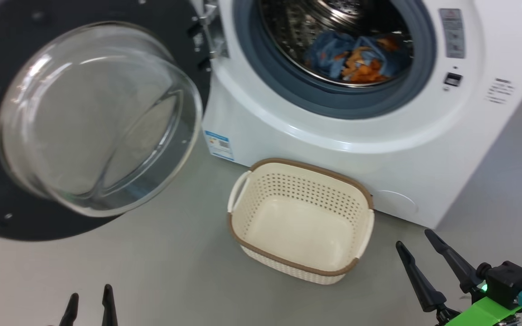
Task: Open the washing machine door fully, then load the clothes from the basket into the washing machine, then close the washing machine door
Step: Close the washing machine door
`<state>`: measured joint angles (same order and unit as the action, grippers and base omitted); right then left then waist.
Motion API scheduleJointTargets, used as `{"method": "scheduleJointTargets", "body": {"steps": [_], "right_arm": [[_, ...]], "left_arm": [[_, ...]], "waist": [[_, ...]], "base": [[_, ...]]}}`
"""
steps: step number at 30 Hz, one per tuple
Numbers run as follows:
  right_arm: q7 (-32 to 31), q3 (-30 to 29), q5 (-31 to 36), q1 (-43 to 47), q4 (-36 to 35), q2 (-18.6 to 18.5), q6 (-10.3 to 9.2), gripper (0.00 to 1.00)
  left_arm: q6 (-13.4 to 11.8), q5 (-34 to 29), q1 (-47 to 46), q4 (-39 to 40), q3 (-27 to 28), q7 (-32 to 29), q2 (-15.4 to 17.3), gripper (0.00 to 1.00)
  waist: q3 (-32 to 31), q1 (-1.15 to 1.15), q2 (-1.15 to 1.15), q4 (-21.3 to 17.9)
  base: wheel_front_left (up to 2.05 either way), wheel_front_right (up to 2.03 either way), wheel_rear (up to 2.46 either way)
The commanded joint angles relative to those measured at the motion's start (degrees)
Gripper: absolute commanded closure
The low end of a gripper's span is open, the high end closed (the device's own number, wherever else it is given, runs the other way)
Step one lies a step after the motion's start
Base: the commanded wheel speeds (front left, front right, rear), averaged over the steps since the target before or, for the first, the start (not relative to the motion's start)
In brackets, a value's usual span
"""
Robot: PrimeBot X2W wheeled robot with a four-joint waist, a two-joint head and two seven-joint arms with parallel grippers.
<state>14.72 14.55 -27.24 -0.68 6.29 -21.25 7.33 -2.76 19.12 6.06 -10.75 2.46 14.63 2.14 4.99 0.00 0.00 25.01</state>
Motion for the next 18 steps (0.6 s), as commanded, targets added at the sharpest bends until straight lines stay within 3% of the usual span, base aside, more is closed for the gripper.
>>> {"method": "scheduleJointTargets", "body": {"steps": [1, 13, 15, 16, 18], "right_arm": [[0.28, 1.5, -0.13, -1.73, -1.09, -0.97, 0.16, 0.0], [0.28, 4.12, -0.77, -3.97, -0.44, -1.85, 0.16, 0.0], [0.28, 3.81, -0.8, -3.6, -0.39, -1.69, 0.16, 0.0], [0.28, 3.81, -0.8, -3.6, -0.39, -1.69, 0.16, 0.0], [0.28, 3.24, -0.78, -2.91, -0.46, -1.45, 0.16, 0.0]], "left_arm": [[0.04, 0.48, -0.59, 1.2, 1.66, 0.37, 0.74, 0.0], [-1.31, 2.4, 0.24, 3.76, 1.27, 0.37, 0.74, 0.0], [-0.87, 3.21, -0.05, 4.42, 1.91, 0.37, 0.74, 0.55], [-0.87, 3.21, -0.05, 4.42, 1.91, 0.37, 0.74, 0.55], [-0.06, 3.93, -0.63, 5.89, 3.26, 0.37, 0.74, 1.0]], "waist": [[-0.76, 0.0, 0.0, 3.98], [-0.25, 0.0, 0.0, 4.52], [-0.49, 0.0, 0.0, 4.4], [-0.49, 0.0, 0.0, 4.4], [-0.71, 0.0, 0.0, 4.27]], "base": [[0.0, 0.0, 0.0], [0.0, 0.0, 0.0], [0.0, 0.0, 0.0], [0.0, 0.0, 0.0], [0.0, 0.0, 0.0]]}}
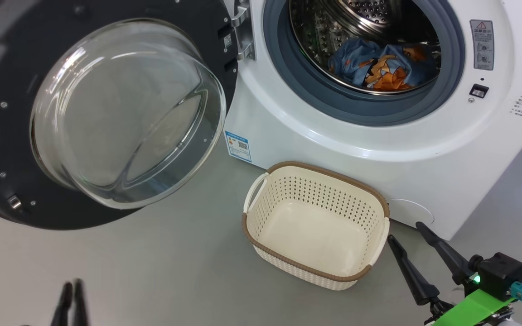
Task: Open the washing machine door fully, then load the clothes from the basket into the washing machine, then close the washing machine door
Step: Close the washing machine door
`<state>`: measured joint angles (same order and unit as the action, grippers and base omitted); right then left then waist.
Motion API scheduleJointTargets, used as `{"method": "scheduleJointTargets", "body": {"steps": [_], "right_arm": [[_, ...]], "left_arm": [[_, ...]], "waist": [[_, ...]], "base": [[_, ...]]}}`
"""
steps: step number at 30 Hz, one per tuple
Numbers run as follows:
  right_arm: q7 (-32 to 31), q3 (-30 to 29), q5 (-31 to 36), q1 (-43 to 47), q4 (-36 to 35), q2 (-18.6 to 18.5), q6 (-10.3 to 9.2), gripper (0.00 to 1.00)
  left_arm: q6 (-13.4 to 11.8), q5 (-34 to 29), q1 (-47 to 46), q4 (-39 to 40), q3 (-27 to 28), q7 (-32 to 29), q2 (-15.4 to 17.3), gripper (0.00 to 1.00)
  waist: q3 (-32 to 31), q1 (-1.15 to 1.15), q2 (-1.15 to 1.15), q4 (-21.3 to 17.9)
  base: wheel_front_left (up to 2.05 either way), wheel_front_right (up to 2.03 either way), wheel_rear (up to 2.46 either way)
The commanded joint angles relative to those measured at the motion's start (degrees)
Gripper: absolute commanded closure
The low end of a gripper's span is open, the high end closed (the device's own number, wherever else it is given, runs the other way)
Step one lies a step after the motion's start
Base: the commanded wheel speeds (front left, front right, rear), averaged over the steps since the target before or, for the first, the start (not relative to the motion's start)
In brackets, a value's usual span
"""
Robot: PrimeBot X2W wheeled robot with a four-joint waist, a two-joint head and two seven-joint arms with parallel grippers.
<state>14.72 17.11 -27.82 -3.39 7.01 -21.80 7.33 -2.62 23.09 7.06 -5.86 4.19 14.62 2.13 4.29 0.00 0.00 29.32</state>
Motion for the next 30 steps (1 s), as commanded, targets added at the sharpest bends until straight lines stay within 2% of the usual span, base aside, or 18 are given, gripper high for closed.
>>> {"method": "scheduleJointTargets", "body": {"steps": [1, 4, 8, 13, 18, 22, 25, 30], "right_arm": [[0.28, 0.29, -0.16, 0.23, -1.24, -0.74, 0.16, 0.0], [0.28, -1.21, 0.0, 1.7, -1.47, -0.29, 0.16, 0.0], [0.28, -3.39, 0.35, 3.52, -1.97, 0.16, 0.16, 0.0], [0.28, -5.09, 0.59, 4.6, -2.56, 0.05, 0.16, 0.0], [0.28, -6.18, 0.69, 4.84, -3.14, -0.32, 0.16, 0.0], [0.28, -6.52, 0.72, 4.54, -3.57, -0.73, 0.16, 0.0], [0.28, -6.59, 0.71, 3.96, -3.93, -1.16, 0.16, 0.0], [0.28, -6.51, 0.72, 3.07, -4.28, -1.78, 0.16, 0.0]], "left_arm": [[0.23, 0.33, -2.04, 2.03, 2.52, 0.38, 0.75, 1.0], [2.64, -0.54, -4.15, 5.4, 6.55, 0.38, 0.75, 1.0], [6.66, -3.09, -9.58, 9.98, 14.59, 0.38, 0.85, 1.0], [9.52, -1.02, -19.14, 10.37, 23.45, 0.38, 4.9, 1.0], [10.06, 10.26, -30.02, 3.27, 27.99, 0.38, 10.98, 1.0], [10.08, 20.84, -36.13, -5.79, 26.8, -0.73, 18.9, 1.0], [10.09, 27.67, -40.08, -12.89, 25.5, -4.47, 24.37, 1.0], [10.1, 37.18, -44.13, -23.26, 22.38, -16.27, 29.98, 1.0]], "waist": [[-0.11, 0.0, 0.0, -0.1], [-0.19, 0.0, 0.0, -0.27], [0.2, 0.0, 0.0, -0.89], [1.4, 0.0, 0.0, -2.35], [2.78, 0.0, 0.0, -3.65], [4.18, 0.0, 0.0, -4.61], [5.46, 0.0, 0.0, -5.35], [7.25, 0.0, 0.0, -6.15]], "base": [[0.0, 0.0, 0.0], [0.0, 0.0, 0.0], [0.0, 0.0, 0.0], [0.0, 0.0, 0.0], [0.0, 0.0, 0.0], [0.0, 0.0, 0.0], [0.0, 0.0, 0.0], [0.0, 0.0, 0.0]]}}
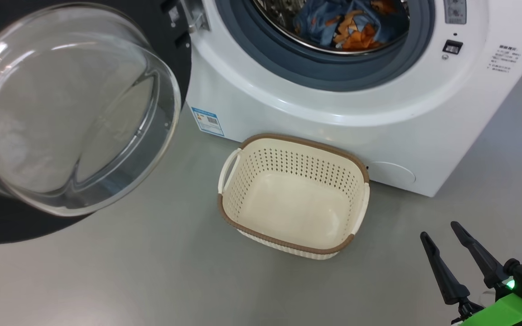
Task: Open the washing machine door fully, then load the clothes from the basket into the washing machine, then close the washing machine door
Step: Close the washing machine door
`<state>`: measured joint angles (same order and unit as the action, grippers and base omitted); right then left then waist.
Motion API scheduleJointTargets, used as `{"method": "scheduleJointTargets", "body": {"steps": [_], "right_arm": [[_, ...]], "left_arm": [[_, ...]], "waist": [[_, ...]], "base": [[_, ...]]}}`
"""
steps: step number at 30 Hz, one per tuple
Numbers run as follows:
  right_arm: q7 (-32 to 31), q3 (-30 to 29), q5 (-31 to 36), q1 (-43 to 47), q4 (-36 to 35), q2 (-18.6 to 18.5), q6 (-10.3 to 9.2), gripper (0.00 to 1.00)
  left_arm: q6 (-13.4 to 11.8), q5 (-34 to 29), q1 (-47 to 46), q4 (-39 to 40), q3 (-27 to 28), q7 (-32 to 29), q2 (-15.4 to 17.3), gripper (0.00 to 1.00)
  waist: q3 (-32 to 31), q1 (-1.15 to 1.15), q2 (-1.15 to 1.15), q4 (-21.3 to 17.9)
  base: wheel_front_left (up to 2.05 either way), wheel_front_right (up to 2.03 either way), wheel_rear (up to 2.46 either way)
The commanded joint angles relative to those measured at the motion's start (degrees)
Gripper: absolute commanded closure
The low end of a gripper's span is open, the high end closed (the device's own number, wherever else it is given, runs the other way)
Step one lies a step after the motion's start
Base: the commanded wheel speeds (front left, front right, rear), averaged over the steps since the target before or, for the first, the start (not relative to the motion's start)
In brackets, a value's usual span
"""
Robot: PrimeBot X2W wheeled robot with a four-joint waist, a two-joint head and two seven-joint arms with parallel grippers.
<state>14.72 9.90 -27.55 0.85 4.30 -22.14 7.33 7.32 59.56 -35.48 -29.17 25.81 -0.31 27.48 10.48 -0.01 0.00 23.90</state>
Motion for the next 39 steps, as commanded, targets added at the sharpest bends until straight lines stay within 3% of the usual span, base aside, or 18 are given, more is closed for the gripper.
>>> {"method": "scheduleJointTargets", "body": {"steps": [1, 8, 16, 24, 39], "right_arm": [[0.28, 0.68, 0.44, -1.25, -1.61, -1.55, 0.16, 0.0], [0.28, 0.65, 0.31, -1.45, -1.86, -2.11, 0.16, 0.0], [0.28, 0.26, 0.37, -1.44, -2.09, -2.38, 0.16, 0.0], [0.28, 0.06, 0.52, -1.11, -1.65, -1.68, 0.16, 0.0], [0.28, 0.62, 0.6, -0.09, -0.77, 0.27, 0.16, 0.0]], "left_arm": [[0.16, 1.32, -2.16, -1.86, 0.36, -3.02, 5.63, 1.0], [-0.35, 6.78, -6.42, -12.0, -1.03, -16.53, 9.71, 1.0], [-2.86, 10.38, -7.79, -14.48, -2.47, -28.52, 10.53, 1.0], [-4.04, 13.3, -5.03, -9.75, -3.8, -38.02, 9.37, 1.0], [-4.7, 20.38, 4.54, 6.27, -4.64, -55.14, 9.02, 1.0]], "waist": [[1.26, 0.01, 0.0, -0.81], [2.17, 0.01, 0.0, -1.59], [2.69, 0.01, 0.0, -1.85], [1.49, 0.01, 0.0, -1.4], [-2.31, 0.01, 0.0, -0.9]], "base": [[0.0, 0.0, 0.0], [0.0, 0.0, 0.0], [0.0, 0.0, 0.0], [0.0, 0.0, 0.0], [0.0, 0.0, 0.0]]}}
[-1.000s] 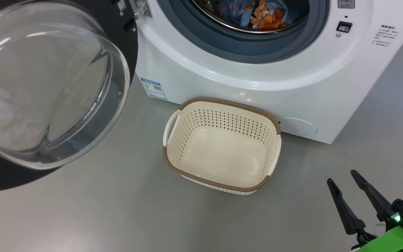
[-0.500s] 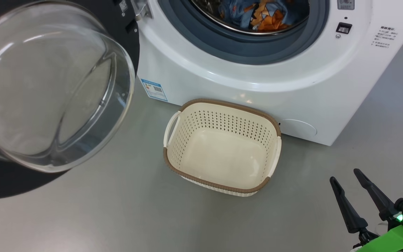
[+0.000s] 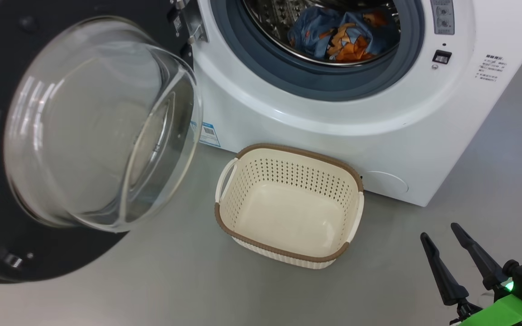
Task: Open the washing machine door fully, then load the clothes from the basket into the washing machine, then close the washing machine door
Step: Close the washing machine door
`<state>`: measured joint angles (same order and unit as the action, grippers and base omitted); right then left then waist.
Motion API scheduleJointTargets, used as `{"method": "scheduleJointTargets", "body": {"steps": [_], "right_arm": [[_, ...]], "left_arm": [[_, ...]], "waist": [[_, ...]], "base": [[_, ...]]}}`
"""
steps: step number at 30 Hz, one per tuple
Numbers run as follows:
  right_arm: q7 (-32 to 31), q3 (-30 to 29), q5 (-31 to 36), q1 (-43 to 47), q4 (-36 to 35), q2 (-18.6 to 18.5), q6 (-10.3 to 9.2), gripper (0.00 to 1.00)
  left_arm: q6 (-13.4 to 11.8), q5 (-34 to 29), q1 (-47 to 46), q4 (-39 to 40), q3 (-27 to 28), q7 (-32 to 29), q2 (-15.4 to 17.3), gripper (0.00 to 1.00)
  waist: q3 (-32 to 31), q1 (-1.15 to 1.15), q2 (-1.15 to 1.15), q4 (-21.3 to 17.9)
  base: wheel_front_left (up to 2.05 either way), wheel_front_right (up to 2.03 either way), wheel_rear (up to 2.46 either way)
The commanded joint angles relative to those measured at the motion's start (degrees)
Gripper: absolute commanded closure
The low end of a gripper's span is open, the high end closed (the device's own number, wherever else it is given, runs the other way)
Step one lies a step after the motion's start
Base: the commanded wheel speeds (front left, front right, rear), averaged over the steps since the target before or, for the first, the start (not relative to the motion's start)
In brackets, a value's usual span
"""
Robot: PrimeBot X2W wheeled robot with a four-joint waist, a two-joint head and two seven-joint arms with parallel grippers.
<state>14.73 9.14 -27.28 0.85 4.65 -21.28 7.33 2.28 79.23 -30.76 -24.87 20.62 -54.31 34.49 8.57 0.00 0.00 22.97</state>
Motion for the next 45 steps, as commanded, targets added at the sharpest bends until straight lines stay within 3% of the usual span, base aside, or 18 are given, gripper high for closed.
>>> {"method": "scheduleJointTargets", "body": {"steps": [1, 13, 24, 36, 45], "right_arm": [[0.27, 1.42, 0.33, 0.03, -1.04, -0.46, 0.16, 0.0], [0.27, 1.28, 0.38, 1.76, -0.73, 1.04, 0.16, 0.0], [0.27, 0.77, 0.58, 2.4, -0.63, 2.33, 0.16, 0.0], [0.27, -0.95, 0.82, 1.95, -1.05, 3.0, 0.16, 0.0], [0.27, -1.13, 0.77, 0.91, -1.09, 3.43, 0.16, 0.0]], "left_arm": [[0.44, 1.23, 0.32, 2.93, 0.41, -2.2, 1.95, 1.0], [3.38, 7.22, 4.35, 12.47, -1.48, -12.4, 1.46, 1.0], [4.94, 9.06, 5.07, 20.5, -6.99, -17.29, -1.27, 1.0], [5.19, 7.68, 1.34, 26.46, -13.48, -14.79, -7.55, 1.0], [5.2, 5.27, -2.93, 28.25, -18.75, -9.72, -12.73, 1.0]], "waist": [[-0.77, 0.0, 0.0, 0.02], [-4.14, 0.0, 0.0, -1.3], [-5.53, 0.0, 0.0, -4.84], [-4.59, 0.0, 0.0, -10.67], [-3.42, 0.0, 0.0, -15.21]], "base": [[0.0, 0.0, 0.0], [0.0, 0.0, 0.0], [0.0, 0.0, 0.0], [0.0, 0.0, 0.0], [0.0, 0.0, 0.0]]}}
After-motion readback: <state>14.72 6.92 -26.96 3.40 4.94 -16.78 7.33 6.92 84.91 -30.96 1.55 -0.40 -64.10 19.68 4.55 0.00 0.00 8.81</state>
